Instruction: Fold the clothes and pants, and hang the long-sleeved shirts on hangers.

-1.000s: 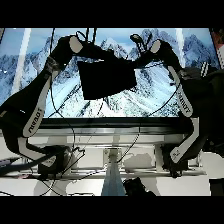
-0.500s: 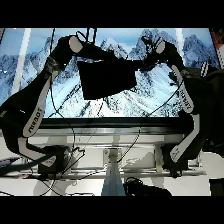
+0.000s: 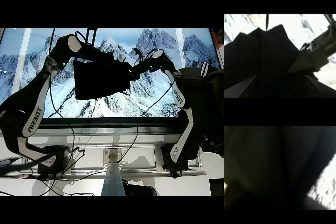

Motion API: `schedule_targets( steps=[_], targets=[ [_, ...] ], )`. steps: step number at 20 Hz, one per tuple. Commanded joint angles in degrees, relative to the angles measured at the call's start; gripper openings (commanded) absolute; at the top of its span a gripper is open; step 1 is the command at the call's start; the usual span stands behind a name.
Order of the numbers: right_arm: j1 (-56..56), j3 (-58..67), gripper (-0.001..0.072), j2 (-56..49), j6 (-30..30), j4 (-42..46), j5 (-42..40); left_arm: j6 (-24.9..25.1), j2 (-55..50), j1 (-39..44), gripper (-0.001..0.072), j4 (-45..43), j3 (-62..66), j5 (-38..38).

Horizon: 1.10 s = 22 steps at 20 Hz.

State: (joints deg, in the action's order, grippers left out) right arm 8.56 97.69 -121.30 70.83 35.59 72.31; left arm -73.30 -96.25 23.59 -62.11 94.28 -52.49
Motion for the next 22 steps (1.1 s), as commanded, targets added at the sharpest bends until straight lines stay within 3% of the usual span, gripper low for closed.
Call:
schedule_targets(
  steps=[1,2,3,5,6,7,8,12,19,22],
  targets=[
    [2.29,0.17,0.0184,-0.37,-5.05,-7.37,-2.71,0.0,0.02,-0.59,0.0697,-0.02,0.02,-0.33],
    [2.84,0.66,0.0094,-0.37,-5.14,-7.39,-3.19,0.0,0.09,-0.74,0.0695,-0.02,0.02,-0.55],
    [3.17,1.55,0.0035,-0.35,-5.7,-7.39,-2.84,0.0,0.35,-0.98,0.0647,-0.13,0.02,-0.94],
    [3.28,4.0,0.0027,0.63,-6.36,-7.26,-2.49,0.04,1.97,-1.97,0.0342,-1.66,0.04,-1.49],
    [2.89,5.68,0.0027,1.73,-6.38,-6.99,-2.86,0.07,3.3,-2.67,0.0248,-2.21,0.04,-1.46],
    [2.4,7.65,0.0027,3.08,-6.36,-6.27,-3.06,0.07,5.09,-3.69,0.0086,-2.19,0.04,-1.49],
    [1.9,9.64,0.0027,4.59,-6.19,-5.31,-2.99,0.22,7.04,-4.7,0.0011,-2.19,0.04,-1.49],
    [-2.43,15.74,0.0027,13.77,-3.39,1.22,-2.91,0.2,15.43,-9.18,0.0011,-2.19,0.04,-1.62],
    [-19.02,17.18,0.0027,35.47,15.8,18.6,-0.07,0.2,20.48,-11.5,0.0011,-2.16,0.02,-1.6],
    [-29.31,17.18,0.0027,45.48,22.75,32.44,3.39,0.2,20.15,-11.5,0.0011,-2.16,0.02,-1.6]
  ],
)
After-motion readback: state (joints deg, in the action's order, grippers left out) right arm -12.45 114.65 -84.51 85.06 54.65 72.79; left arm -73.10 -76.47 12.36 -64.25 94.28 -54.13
